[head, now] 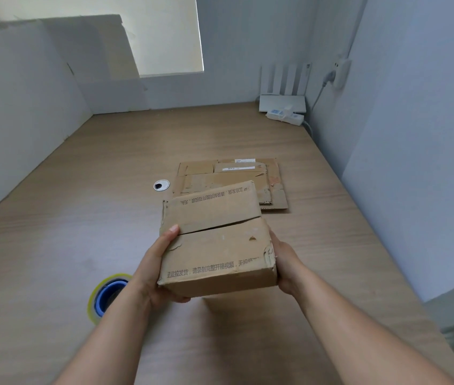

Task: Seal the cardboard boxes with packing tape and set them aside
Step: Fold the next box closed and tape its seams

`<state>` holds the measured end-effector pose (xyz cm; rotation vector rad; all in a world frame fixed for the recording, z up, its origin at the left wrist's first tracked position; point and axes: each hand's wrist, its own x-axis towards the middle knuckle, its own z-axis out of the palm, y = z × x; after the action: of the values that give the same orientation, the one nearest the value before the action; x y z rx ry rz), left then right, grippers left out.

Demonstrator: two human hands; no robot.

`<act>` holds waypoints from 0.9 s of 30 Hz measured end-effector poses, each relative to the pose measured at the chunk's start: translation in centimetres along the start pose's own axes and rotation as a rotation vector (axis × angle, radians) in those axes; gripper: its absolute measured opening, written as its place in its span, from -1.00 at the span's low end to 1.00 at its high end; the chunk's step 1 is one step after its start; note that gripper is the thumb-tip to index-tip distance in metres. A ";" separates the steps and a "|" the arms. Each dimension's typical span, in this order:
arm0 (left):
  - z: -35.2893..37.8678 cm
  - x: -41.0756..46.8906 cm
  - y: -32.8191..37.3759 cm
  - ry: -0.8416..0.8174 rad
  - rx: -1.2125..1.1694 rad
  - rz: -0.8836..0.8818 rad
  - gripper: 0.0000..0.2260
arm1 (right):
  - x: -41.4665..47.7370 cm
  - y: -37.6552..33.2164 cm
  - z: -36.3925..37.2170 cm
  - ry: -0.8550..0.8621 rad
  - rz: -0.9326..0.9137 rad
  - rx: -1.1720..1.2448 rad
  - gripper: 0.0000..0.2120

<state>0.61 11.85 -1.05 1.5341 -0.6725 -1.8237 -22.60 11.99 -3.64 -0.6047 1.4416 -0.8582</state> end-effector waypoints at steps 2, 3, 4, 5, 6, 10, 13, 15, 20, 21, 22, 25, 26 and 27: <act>0.6 0.0 -0.5 0.032 0.005 -0.036 -0.52 | 0.5 0.5 -0.3 0.061 0.046 -0.049 -0.58; 1.1 -0.3 -0.7 0.057 0.017 -0.048 -0.56 | 0.5 0.7 -0.5 0.078 0.082 -0.088 -0.61; 1.6 -0.4 -0.9 0.080 0.027 -0.057 -0.59 | 0.3 0.8 -0.8 0.081 0.118 -0.125 -0.64; 2.1 -0.5 -1.1 0.098 0.040 -0.069 -0.60 | 0.1 0.9 -1.2 0.067 0.154 -0.157 -0.67; 2.4 -0.5 -1.4 0.107 0.049 -0.086 -0.60 | -0.1 1.0 -1.6 0.060 0.181 -0.185 -0.69; 2.5 -0.4 -2.9 0.144 0.079 -0.109 -0.58 | -0.8 1.8 -2.9 -0.017 0.281 -0.411 -0.68; 2.5 -0.8 -4.2 0.168 0.092 -0.130 -0.57 | -0.7 2.8 -3.1 -0.046 0.264 -0.350 -0.55; 2.7 -0.7 -5.0 0.201 0.120 -0.127 -0.55 | -0.4 3.5 -2.9 0.009 0.173 -0.272 -0.51; 3.5 -0.5 -5.4 0.282 0.356 0.094 -0.67 | -0.4 2.7 -3.4 0.191 0.033 -0.517 -0.44; 3.5 -0.3 -5.4 0.267 0.393 0.124 -0.67 | -0.6 1.9 -3.5 0.198 -0.030 -0.476 -0.50; 3.5 0.0 -5.5 0.258 0.428 0.147 -0.65 | -0.8 1.4 -3.4 0.166 -0.099 -0.414 -0.58; 3.6 0.2 -5.1 0.224 0.491 0.190 -0.60 | -1.3 1.9 -2.3 0.120 -0.266 -0.575 -0.55; 3.8 0.1 -4.9 0.210 0.504 0.201 -0.55 | -1.2 2.7 -1.9 0.150 -0.299 -0.699 -0.48; 4.0 -0.1 -4.6 0.196 0.509 0.202 -0.50 | -1.1 3.3 -1.6 0.190 -0.323 -0.759 -0.43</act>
<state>-4.07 14.86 -3.69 1.8546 -1.2110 -1.3906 -23.68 15.01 -5.72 -1.3824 1.8774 -0.6006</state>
